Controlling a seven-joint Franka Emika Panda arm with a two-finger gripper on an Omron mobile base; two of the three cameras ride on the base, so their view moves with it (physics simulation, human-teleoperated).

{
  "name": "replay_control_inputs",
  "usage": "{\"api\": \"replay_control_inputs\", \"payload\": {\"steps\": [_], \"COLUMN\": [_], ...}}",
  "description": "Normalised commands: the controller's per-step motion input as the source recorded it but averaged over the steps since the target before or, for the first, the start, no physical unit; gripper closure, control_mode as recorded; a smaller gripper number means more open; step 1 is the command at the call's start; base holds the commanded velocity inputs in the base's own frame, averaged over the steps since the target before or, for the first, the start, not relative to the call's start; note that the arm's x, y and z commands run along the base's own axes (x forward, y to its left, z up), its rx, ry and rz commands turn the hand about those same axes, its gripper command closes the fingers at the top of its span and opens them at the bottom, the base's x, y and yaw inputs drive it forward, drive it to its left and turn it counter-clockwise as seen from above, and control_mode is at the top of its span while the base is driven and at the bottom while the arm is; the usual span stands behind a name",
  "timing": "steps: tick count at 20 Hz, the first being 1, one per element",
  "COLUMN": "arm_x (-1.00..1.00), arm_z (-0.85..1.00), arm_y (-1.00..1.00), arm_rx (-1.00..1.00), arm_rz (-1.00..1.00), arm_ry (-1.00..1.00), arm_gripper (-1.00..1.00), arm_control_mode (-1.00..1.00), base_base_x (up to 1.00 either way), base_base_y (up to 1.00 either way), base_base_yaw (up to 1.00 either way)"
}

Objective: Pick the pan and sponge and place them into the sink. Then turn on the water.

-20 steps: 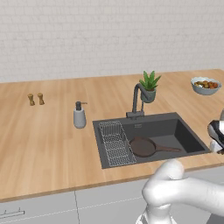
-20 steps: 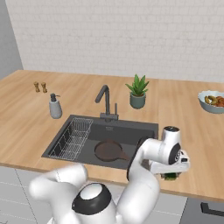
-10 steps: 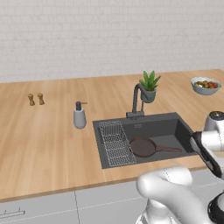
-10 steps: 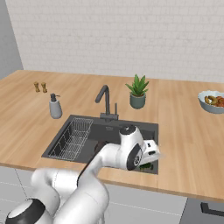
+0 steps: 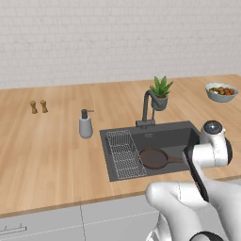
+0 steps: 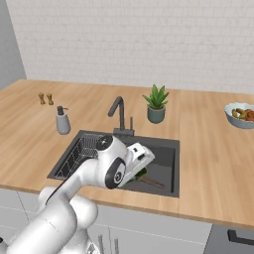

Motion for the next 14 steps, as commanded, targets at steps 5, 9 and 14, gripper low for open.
{"api": "replay_control_inputs", "payload": {"steps": [5,9,14], "arm_x": [0.11,0.27,0.32], "arm_z": [0.5,0.35,0.28], "arm_y": [0.08,0.0,0.0], "arm_rx": [-0.01,0.06,0.05], "arm_rz": [0.38,0.45,0.46], "arm_ry": [0.08,0.07,0.16], "arm_gripper": [1.0,1.0,1.0], "arm_control_mode": [-1.0,-1.0,-1.0], "base_base_x": [0.0,0.0,0.0], "base_base_y": [0.0,0.0,0.0], "base_base_yaw": [0.0,0.0,0.0]}}
